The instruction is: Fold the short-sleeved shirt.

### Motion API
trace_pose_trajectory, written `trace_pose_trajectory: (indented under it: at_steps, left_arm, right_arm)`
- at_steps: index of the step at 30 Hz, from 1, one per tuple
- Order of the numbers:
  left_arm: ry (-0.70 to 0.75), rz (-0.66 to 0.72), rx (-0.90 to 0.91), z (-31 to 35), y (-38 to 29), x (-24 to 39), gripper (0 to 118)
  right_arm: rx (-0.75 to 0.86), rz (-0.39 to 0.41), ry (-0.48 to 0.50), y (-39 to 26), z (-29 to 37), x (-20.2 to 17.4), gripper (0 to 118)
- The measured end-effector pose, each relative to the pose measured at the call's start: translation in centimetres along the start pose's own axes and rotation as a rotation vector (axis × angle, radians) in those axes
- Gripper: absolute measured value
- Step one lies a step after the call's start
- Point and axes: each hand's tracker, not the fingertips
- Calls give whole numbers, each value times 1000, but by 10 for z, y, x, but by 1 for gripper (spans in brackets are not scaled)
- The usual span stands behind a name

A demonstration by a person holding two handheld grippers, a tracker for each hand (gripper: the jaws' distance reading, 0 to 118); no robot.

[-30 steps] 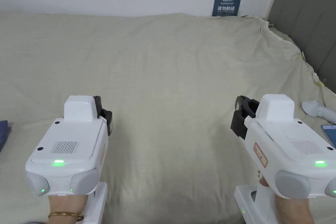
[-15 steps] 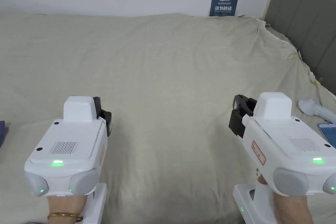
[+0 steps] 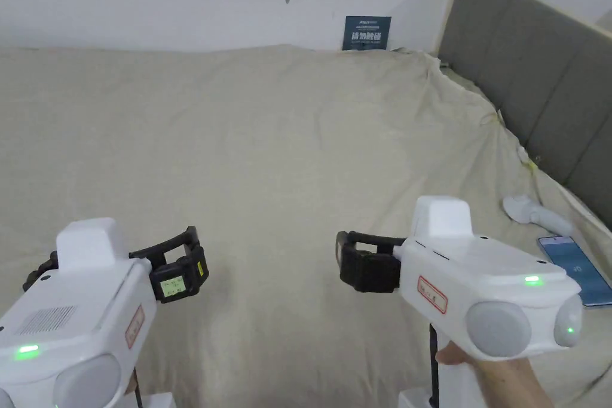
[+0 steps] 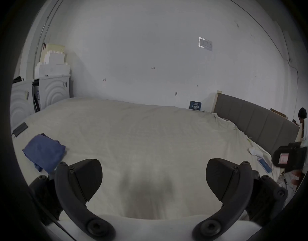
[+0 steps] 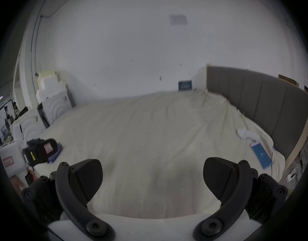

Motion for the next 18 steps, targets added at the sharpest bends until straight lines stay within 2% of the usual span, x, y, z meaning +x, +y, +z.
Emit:
trace_pose_trajectory:
  at_steps: [2,5,8,12,15,18]
  left_arm:
    - [-1,25,-79,-2,-3,4,118]
    - [22,40,-146,-5,-11,8,118]
    - [23,16,-193,-9,-22,10,118]
    - [36,-16,-264,-15,-35,10,118]
    - [28,5,-296,-15,-40,9,118]
    - [23,13,-278,-13,-43,10,118]
  right_arm:
    - [-89,-19,-29,-3,-7,0,115]
    - [-200,-102,-53,-13,-7,-14,115]
    - [-267,-74,-114,-26,-7,-25,115]
    - [-406,-103,-216,-35,-10,-30,115]
    - [-514,-75,-176,-37,-16,-28,115]
    - [-459,-161,-182,-42,-15,-22,115]
